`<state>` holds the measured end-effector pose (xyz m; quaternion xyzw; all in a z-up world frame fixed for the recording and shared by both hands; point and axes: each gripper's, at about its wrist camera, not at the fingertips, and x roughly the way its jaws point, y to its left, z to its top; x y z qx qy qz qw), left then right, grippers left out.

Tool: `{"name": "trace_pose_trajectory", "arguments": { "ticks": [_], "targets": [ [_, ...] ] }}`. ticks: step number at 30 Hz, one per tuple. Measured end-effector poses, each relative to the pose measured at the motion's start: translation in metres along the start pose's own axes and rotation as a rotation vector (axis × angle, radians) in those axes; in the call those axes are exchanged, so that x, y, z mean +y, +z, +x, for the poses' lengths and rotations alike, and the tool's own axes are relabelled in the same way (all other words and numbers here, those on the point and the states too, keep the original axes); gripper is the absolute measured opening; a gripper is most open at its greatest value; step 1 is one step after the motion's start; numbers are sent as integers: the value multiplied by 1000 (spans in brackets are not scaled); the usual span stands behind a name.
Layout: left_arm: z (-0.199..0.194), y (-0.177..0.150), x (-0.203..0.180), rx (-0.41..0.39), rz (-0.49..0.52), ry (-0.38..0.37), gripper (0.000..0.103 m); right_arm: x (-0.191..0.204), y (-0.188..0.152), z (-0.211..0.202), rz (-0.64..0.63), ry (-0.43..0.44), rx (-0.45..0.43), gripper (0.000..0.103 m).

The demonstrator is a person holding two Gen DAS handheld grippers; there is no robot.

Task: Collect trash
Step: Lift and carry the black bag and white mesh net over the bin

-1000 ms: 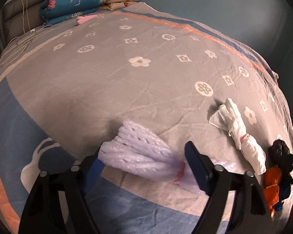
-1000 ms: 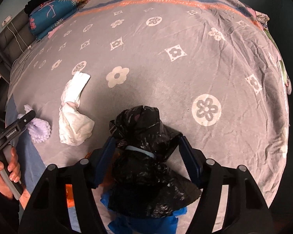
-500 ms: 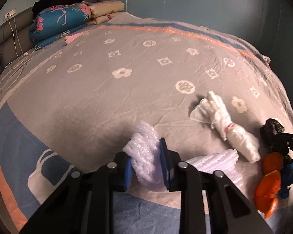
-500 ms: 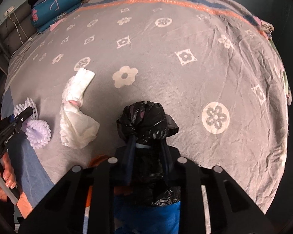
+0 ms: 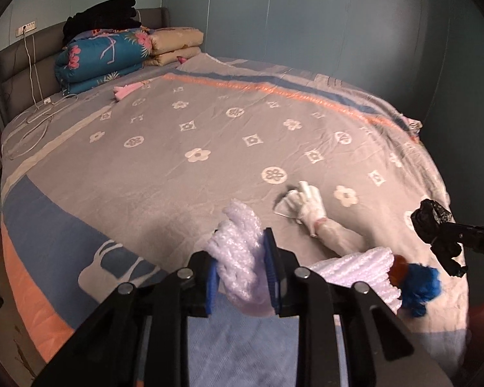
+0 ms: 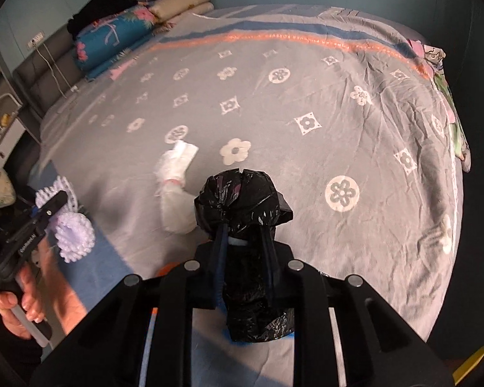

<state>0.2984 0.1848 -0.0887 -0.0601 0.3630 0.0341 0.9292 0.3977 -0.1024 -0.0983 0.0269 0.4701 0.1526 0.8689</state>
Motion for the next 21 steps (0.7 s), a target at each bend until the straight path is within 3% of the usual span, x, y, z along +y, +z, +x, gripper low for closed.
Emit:
{"name": "trace_pose_trajectory", "arguments": {
  "ticks": [10,21],
  "targets": [
    [-66,-18,-30,-50,-6,-66,23,-6,-35,-86,-1,40,-94,19],
    [-145,-24,-89,-152,83,-184,23,-40,-73,-173,64,17,-214,19]
  ]
}}
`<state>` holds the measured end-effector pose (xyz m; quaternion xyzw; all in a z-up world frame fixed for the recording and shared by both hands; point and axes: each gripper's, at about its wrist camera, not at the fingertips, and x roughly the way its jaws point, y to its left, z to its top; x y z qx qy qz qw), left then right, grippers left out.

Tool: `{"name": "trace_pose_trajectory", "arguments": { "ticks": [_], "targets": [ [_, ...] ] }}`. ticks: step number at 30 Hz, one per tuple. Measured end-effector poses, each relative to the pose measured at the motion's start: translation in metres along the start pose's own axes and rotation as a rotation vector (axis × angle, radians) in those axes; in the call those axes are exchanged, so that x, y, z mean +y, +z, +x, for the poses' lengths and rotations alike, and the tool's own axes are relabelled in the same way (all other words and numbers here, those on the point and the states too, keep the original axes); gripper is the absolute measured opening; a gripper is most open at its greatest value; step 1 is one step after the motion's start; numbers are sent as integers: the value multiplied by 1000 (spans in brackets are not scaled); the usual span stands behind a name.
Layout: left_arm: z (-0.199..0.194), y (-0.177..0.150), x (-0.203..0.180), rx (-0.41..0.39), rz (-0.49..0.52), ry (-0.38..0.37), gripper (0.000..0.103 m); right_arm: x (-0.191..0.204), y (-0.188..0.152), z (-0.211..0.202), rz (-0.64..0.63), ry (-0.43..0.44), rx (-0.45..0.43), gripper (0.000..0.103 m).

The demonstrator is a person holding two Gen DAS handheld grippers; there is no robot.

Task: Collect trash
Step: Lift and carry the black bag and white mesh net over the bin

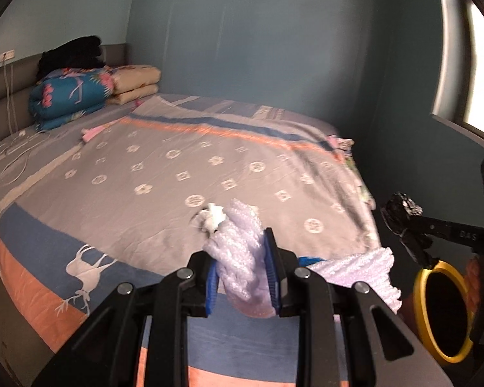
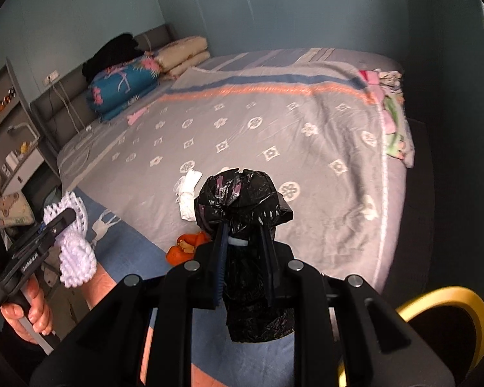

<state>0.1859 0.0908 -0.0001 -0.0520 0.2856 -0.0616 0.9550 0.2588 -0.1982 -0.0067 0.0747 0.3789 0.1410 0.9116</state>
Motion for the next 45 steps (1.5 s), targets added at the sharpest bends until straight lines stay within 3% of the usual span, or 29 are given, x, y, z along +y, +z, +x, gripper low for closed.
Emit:
{"name": "trace_pose_trajectory", "arguments": {
  "ticks": [21,34,45],
  "targets": [
    [-67,-9,-128,-80,175,-191,24,-72,-44,-121,142,-35,-142,19],
    [-72,-27,-205,-59,299,-304,24,-122,-77,-178,232,-96,-204,19],
    [-60,-46,-256,-7,359,-376,25,-153,-101,-187,299,-111,-182,19]
  ]
}}
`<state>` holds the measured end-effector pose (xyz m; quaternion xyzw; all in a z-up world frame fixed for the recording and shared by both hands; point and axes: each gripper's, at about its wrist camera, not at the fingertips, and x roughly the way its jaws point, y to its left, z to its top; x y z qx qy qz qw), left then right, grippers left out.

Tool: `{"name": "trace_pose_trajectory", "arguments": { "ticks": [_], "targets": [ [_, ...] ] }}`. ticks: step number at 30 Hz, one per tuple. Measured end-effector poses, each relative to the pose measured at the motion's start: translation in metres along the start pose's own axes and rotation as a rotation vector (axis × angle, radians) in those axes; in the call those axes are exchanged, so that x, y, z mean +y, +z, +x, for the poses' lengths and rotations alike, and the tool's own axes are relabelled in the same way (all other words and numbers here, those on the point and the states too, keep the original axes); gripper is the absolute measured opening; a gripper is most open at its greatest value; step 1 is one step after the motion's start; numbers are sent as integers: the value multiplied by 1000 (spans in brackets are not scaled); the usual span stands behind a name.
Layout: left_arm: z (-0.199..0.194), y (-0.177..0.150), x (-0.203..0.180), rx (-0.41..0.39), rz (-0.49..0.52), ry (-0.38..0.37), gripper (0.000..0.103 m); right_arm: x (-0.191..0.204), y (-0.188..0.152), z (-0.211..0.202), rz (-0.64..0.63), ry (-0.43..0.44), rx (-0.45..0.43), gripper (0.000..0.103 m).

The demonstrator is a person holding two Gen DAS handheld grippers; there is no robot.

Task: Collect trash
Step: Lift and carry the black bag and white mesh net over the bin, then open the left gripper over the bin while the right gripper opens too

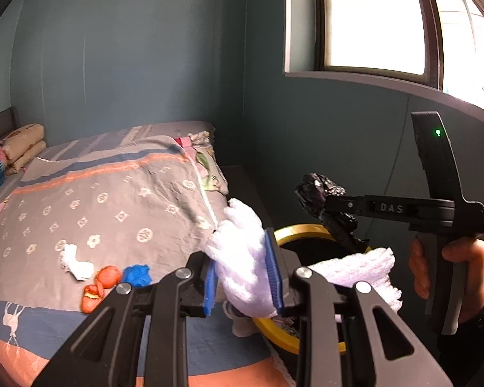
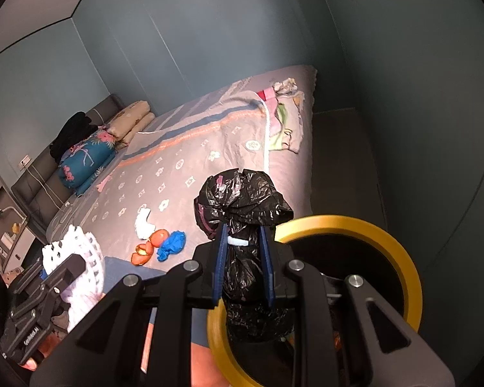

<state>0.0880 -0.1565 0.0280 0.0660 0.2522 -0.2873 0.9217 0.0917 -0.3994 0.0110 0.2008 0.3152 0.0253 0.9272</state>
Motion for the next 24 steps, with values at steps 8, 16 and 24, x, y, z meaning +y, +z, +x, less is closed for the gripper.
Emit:
{"name": "trace_pose_trajectory", "arguments": {
  "ticks": [8,16,24],
  "targets": [
    [36,-11,-23,59,20,-55,25,-30,-7,13,66,-22,28,20],
    [74,-34,-32,166,-1,-102,27,-52,-14,32,113,-37,67,20],
    [91,-43,-29,232,-40,-135,31,-59,-15,45,126,-54,86,22]
  ]
}}
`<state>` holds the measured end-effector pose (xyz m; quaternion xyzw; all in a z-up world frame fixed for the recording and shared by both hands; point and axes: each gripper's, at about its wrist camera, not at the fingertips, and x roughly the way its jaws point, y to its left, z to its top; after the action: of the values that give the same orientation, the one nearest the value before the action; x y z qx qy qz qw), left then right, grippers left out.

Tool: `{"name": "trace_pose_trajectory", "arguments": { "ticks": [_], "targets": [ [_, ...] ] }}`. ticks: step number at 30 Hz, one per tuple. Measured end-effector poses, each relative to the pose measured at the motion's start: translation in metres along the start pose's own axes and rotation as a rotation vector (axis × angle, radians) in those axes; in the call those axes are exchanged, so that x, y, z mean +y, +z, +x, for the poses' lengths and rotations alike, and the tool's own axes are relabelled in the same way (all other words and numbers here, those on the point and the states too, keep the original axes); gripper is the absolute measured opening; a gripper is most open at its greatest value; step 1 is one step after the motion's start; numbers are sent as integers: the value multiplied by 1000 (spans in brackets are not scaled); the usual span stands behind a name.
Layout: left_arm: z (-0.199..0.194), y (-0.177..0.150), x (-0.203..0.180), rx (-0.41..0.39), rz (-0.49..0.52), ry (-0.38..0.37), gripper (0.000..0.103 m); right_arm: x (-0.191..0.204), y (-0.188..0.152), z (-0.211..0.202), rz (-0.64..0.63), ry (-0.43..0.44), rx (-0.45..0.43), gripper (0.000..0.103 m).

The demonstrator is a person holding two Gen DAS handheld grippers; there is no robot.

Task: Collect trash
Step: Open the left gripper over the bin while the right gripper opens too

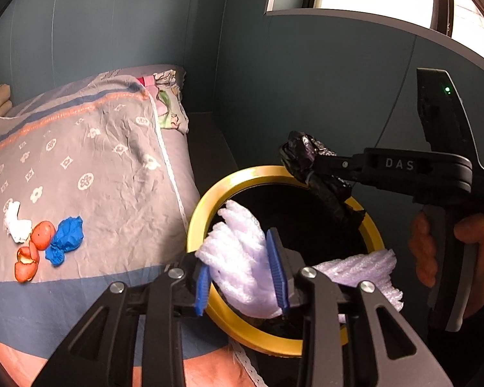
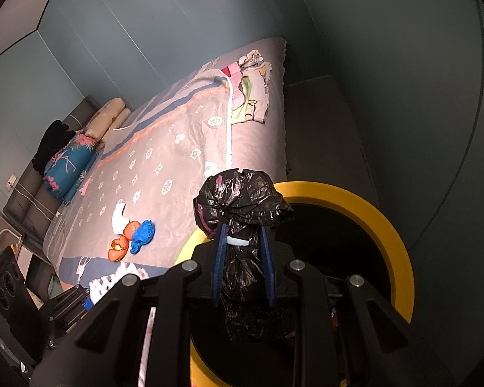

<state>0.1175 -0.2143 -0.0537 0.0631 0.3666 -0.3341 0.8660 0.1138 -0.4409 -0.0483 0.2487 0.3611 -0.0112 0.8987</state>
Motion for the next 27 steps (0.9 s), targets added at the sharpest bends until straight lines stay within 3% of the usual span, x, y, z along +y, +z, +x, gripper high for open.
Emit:
{"name": "trace_pose_trajectory", "arguments": {
  "ticks": [4,10,14,21,27],
  "targets": [
    [0,-1,1,1,-10,-16,33,-1,1,3,3,-15,0,24],
    [-3,0,2,-6,-16,-16,47,-4,1,1,29,-30,-15,37],
    [-9,1,6,-18,-34,-18,56,-7,2,-2,46,-37,-31,39],
    [-27,9,27,-74,-73,21,74,-2,6,-7,38,-40,-60,47],
    [-38,11,51,-101,-125,56,80,7,10,-8,17,-24,-76,52]
  ]
}}
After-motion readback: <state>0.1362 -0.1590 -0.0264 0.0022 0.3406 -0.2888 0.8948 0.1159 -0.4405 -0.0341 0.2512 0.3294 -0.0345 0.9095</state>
